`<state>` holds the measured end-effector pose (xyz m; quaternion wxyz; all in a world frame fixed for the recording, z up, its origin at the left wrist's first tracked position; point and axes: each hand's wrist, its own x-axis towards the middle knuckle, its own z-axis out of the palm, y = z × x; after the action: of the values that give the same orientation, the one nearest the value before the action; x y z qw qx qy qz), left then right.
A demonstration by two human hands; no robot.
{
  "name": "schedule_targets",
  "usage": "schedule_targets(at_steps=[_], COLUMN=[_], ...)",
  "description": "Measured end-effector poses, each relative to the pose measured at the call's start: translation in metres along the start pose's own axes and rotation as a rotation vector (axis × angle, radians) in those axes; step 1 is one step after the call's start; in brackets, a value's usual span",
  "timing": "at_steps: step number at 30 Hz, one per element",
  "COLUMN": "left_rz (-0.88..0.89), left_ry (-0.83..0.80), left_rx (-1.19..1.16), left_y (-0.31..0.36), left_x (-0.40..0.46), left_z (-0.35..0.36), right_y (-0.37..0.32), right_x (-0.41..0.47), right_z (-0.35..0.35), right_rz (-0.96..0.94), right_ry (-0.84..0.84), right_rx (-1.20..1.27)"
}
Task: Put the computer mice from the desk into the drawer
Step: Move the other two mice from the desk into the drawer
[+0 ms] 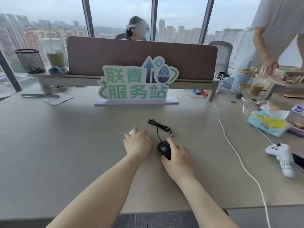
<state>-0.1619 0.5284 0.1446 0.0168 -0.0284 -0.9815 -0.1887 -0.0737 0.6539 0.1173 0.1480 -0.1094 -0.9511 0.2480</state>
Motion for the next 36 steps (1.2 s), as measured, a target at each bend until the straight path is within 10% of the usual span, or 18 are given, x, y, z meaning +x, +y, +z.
schedule_targets(at_steps=[12, 23, 36], left_rz=[0.007, -0.486, -1.124], left_ry=[0.276, 0.602, 0.152], left_rx=[-0.332, -0.329, -0.141], left_y=[-0.107, -0.341, -0.557], left_x=[-0.049, -0.202, -0.346], left_z=[-0.056, -0.186, -0.120], right_y=[-0.099, -0.305, -0.416], right_x=[-0.030, -0.144, -0.301], right_z=[-0.032, 0.008, 0.222], right_rz=[-0.254, -0.600, -0.565], right_ry=[0.135, -0.191, -0.907], right_rx=[0.445, 0.844, 0.342])
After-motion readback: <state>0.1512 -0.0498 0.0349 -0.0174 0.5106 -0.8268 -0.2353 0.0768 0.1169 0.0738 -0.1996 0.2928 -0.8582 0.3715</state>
